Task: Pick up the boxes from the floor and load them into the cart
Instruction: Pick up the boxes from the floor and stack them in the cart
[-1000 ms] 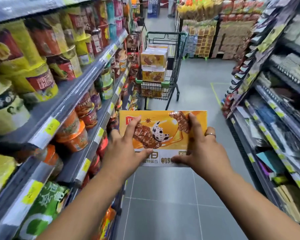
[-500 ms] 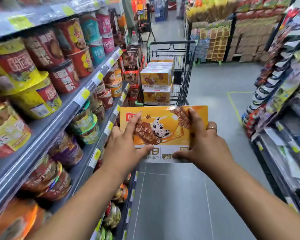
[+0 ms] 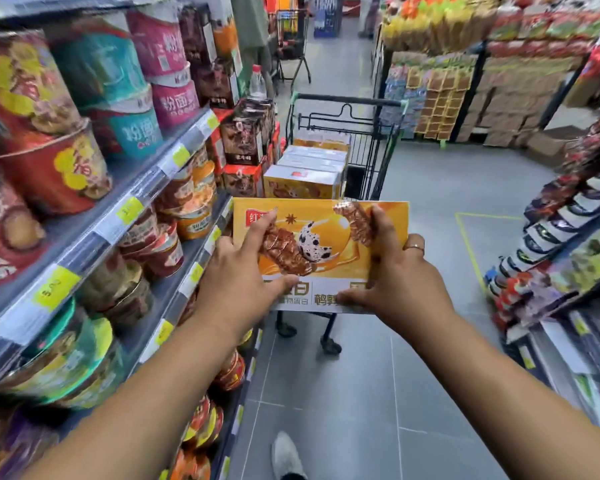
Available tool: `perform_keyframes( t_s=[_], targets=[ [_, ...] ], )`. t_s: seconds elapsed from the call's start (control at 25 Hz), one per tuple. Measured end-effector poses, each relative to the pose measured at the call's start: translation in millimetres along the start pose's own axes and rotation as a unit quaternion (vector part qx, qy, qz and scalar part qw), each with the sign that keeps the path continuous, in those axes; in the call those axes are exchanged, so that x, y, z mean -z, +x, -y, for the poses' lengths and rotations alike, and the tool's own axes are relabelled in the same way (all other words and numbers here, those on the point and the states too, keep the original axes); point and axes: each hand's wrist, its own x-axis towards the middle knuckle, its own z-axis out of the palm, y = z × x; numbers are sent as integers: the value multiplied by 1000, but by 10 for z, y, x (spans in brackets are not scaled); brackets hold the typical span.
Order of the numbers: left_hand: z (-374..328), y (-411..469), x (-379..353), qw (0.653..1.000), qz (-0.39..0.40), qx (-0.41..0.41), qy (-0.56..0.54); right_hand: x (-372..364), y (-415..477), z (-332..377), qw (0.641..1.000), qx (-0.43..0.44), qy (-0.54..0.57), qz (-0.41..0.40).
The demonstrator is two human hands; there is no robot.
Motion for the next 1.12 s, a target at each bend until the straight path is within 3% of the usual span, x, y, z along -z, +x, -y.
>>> perform_keyframes(
  t_s=[0.36,0.68,1.12],
  targets=[
    [91,2370,-330,999,29,-22,18,-180,2236,138,999,-49,15,-7],
    [-88,4073,-879,998,20,9,54,-284,4167,-172,1000,-12,7,3],
    [114,5834,-1491,992,86,51,74,-655,6062,-335,994,-30,9,107]
  ],
)
